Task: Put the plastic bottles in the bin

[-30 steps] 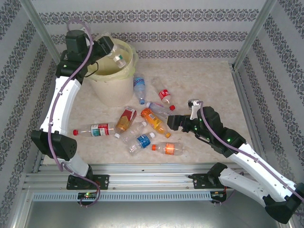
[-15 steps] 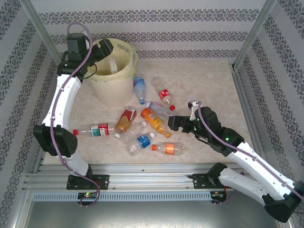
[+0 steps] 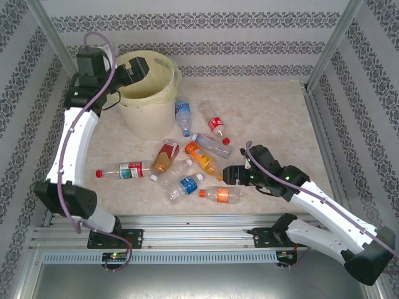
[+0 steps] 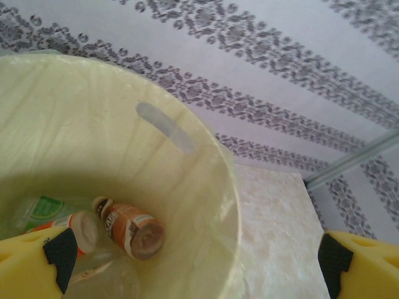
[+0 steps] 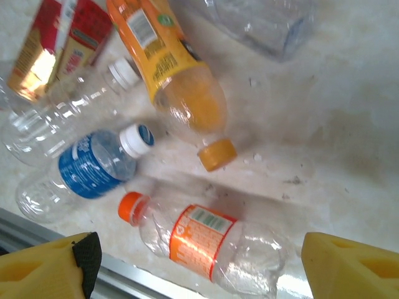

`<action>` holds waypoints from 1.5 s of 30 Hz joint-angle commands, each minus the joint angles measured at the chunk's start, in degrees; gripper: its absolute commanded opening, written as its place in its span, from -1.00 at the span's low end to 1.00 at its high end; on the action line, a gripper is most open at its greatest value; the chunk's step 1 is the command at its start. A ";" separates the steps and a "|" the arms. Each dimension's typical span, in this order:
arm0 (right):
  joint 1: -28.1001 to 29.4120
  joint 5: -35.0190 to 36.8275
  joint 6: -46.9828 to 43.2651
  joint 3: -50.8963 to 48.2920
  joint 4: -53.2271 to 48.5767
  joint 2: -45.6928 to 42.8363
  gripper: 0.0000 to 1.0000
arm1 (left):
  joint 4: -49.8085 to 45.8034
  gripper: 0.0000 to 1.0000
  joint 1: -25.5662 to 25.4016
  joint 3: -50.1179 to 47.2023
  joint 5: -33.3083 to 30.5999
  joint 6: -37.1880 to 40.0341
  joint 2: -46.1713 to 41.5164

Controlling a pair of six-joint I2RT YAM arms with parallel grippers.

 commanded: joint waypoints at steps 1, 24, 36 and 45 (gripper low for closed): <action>0.87 0.11 1.38 -0.06 -5.22 0.90 0.71 | -0.68 1.00 0.31 -5.24 6.77 4.96 -6.77; 8.87 -3.12 40.50 -7.27 -4.31 -1.39 0.96 | 13.54 1.00 -17.41 -44.53 17.83 10.77 -27.36; 15.96 1.40 52.28 -9.76 7.35 4.97 0.96 | 17.73 1.00 -17.93 -49.29 19.38 12.04 -25.05; 16.77 6.07 59.23 -13.36 15.96 8.01 0.97 | 16.92 1.00 -17.93 -49.78 18.89 12.51 -25.07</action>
